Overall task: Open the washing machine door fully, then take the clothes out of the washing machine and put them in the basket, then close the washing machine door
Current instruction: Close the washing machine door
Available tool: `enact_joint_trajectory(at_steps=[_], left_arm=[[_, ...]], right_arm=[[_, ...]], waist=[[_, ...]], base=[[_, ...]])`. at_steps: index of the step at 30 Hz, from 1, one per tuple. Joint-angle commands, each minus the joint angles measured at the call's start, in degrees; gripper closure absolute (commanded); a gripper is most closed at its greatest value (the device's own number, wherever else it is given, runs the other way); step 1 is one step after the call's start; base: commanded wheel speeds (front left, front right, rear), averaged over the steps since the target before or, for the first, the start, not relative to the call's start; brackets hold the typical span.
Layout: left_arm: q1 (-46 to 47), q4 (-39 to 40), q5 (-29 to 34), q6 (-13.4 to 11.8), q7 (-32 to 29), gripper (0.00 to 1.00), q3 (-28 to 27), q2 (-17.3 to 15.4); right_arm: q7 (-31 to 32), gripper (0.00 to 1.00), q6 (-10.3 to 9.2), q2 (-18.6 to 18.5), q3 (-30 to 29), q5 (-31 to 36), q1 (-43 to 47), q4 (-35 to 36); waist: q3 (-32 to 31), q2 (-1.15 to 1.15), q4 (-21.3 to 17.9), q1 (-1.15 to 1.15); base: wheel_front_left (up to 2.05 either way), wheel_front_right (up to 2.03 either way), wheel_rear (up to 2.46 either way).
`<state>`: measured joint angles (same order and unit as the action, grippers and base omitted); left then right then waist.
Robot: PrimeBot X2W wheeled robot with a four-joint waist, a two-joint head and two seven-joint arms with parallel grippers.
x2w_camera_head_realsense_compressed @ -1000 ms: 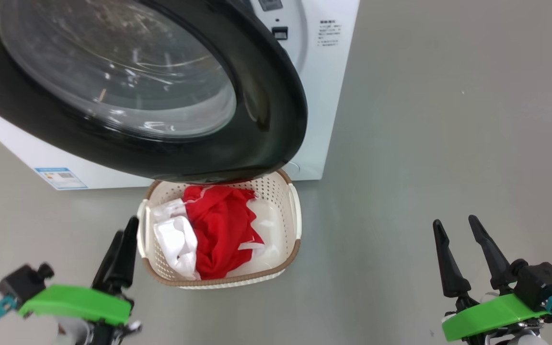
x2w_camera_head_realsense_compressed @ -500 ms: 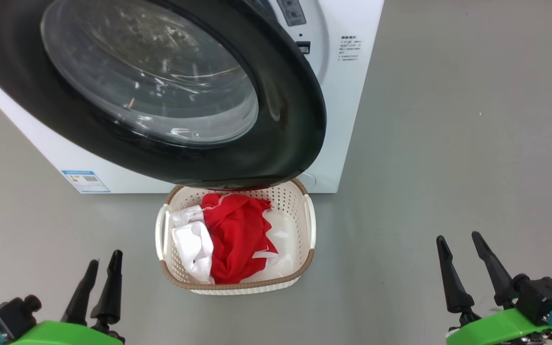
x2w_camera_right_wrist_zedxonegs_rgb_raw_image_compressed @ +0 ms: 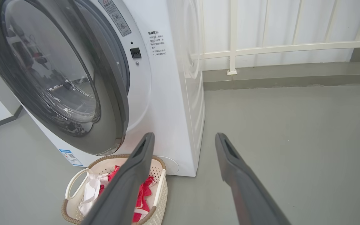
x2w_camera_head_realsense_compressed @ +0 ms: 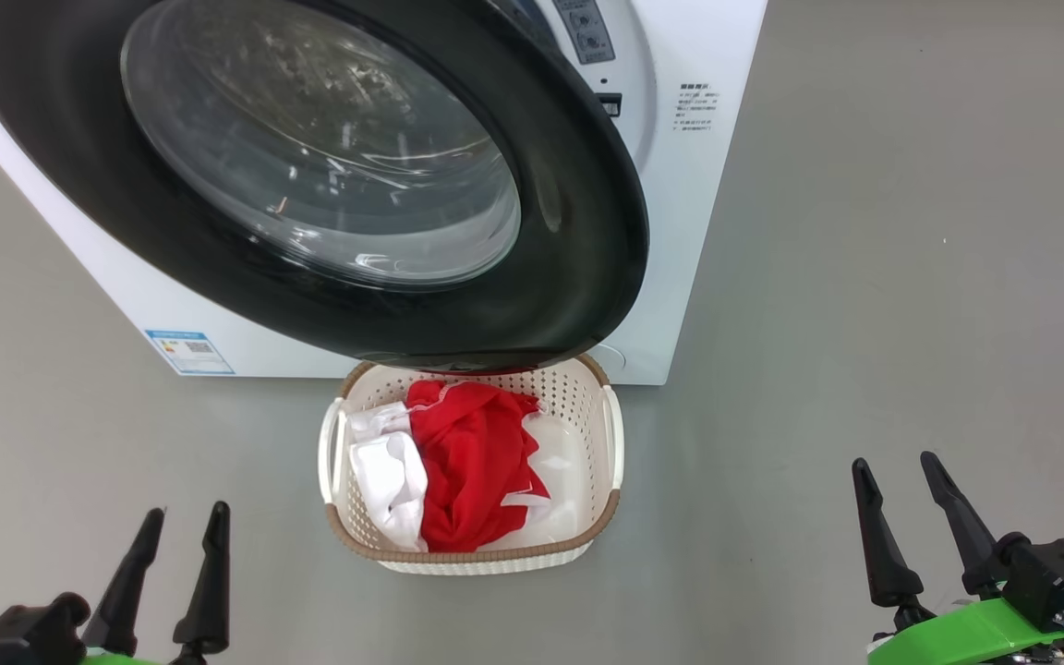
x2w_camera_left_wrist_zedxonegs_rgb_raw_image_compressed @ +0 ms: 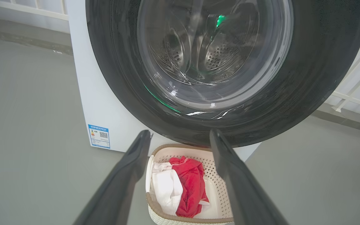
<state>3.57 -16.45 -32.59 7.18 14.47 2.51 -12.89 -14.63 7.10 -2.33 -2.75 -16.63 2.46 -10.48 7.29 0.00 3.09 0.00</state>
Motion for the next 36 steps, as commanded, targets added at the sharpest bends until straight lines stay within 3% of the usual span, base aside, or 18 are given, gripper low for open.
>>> enact_joint_trajectory(at_steps=[1, 12, 30, 31, 32, 33, 34, 36], left_arm=[[0.0, 2.1, 2.2, 0.3, 0.5, 0.0, -3.0, -0.9], [-3.6, 7.7, 11.5, 0.3, 0.5, 0.0, -7.0, 2.7], [-3.7, 8.4, 12.7, 0.3, 0.5, 0.0, -6.4, 3.7], [-3.6, 8.4, 12.7, 0.3, 0.5, 0.0, -6.3, 3.7], [-3.6, 8.4, 12.7, 0.3, 0.5, 0.0, -6.1, 3.8], [-3.6, 8.3, 12.7, 0.3, 0.5, 0.0, -5.9, 3.9], [-3.6, 8.3, 12.6, 0.3, 0.5, 0.0, -5.7, 4.0], [-3.5, 8.3, 12.6, 0.3, 0.5, 0.0, -5.2, 4.3]], right_arm=[[-0.4, 0.0, 0.39, -0.5, 1.3, 0.3, 0.4, 1.3], [-0.4, 0.0, 0.39, -0.5, 1.2, -0.3, 0.5, 1.4], [-0.4, 0.0, 0.39, -0.5, 1.4, -0.3, 0.0, 1.3], [-0.4, 0.11, 0.39, -0.5, 1.7, -0.4, 0.0, 1.2], [-0.4, 0.59, 0.39, -0.5, 2.1, -0.5, -0.2, 1.2], [-0.4, 0.85, 0.39, -0.5, 2.7, -0.6, -0.3, 1.0], [-0.4, 1.0, 0.39, -0.5, 3.5, -0.7, -0.5, 0.8], [-0.4, 1.0, 0.39, -0.5, 5.1, -0.8, -1.1, 0.5]], waist=[[-0.1, 0.0, 0.1, 0.0], [-0.4, 0.0, 0.3, 0.0], [-0.2, 0.0, 0.4, 0.0], [-0.2, 0.0, 0.5, 0.0], [-0.2, 0.0, 0.6, 0.0], [-0.2, 0.0, 0.7, 0.0], [-0.2, 0.0, 0.8, 0.0], [-0.1, 0.0, 1.3, 0.0]], base=[[0.0, 0.0, 0.0], [0.0, 0.0, 0.0], [0.0, 0.0, 0.0], [0.0, 0.0, 0.0], [0.0, 0.0, 0.0], [0.0, 0.0, 0.0], [0.0, 0.0, 0.0], [0.0, 0.0, 0.0]])
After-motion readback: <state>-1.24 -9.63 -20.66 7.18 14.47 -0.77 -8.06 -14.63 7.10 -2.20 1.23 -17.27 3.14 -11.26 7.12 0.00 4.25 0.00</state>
